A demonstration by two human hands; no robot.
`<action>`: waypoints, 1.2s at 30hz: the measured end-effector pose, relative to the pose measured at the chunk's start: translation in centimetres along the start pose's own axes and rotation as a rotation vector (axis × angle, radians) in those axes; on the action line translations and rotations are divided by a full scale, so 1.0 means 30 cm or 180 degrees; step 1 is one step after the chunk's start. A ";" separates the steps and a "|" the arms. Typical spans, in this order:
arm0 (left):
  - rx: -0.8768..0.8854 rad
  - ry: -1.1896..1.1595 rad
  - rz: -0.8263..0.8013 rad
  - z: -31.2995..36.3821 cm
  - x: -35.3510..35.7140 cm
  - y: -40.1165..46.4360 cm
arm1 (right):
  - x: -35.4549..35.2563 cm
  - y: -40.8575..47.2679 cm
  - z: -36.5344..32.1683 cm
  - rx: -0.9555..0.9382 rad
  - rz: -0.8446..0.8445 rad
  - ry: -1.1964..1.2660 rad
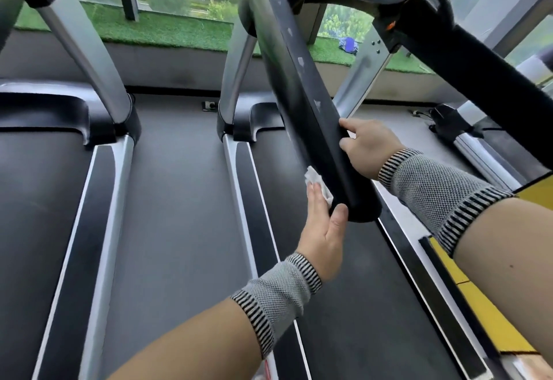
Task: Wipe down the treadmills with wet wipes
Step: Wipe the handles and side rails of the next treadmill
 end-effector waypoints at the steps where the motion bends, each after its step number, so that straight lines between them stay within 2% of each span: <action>1: 0.0071 0.0056 -0.0035 0.002 0.011 -0.038 | 0.000 -0.005 -0.002 0.0029 -0.0019 0.0034; 3: 0.0039 0.0118 -0.0046 0.008 0.014 -0.061 | -0.009 -0.017 -0.012 0.0079 -0.0047 0.0094; 9: -0.0501 -0.0185 0.0305 0.050 -0.043 0.132 | -0.024 -0.037 -0.016 0.0093 -0.0056 0.0197; 18: -0.0935 -0.0338 0.0301 0.098 0.039 -0.059 | -0.013 -0.042 0.031 0.0158 -0.0094 0.0640; 22: -0.0809 -0.0133 0.0549 0.109 0.044 -0.075 | -0.021 -0.066 0.058 0.0201 -0.0111 0.0923; 24: -0.0765 0.0004 0.0918 0.117 0.030 -0.091 | -0.024 -0.087 0.073 0.0209 -0.0124 0.1025; 27: -0.0765 -0.0248 0.1299 0.143 -0.003 -0.122 | -0.037 -0.125 0.096 0.0113 -0.0009 0.1124; 29: -0.0757 -0.0494 0.1267 0.179 -0.025 -0.133 | -0.061 -0.158 0.116 0.0030 0.0304 0.1065; 32: -0.0467 -0.0381 0.0990 0.233 -0.043 -0.130 | -0.100 -0.237 0.152 0.0032 0.0840 0.1330; 34: -0.0202 -0.0113 0.0784 0.260 -0.040 -0.136 | -0.101 -0.308 0.171 -0.0011 0.0750 0.1761; 36: -0.0016 0.0231 0.0583 0.268 -0.031 -0.157 | -0.066 -0.387 0.192 -0.0007 0.0360 0.2052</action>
Point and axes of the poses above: each hand's wrist, its own y-axis towards the middle knuckle, its own x-axis out of the palm, z = x × y, the point moved 2 cm from there along y, towards the middle knuckle, and after that the axes turned 11 degrees about z, right-handed, at the moved point
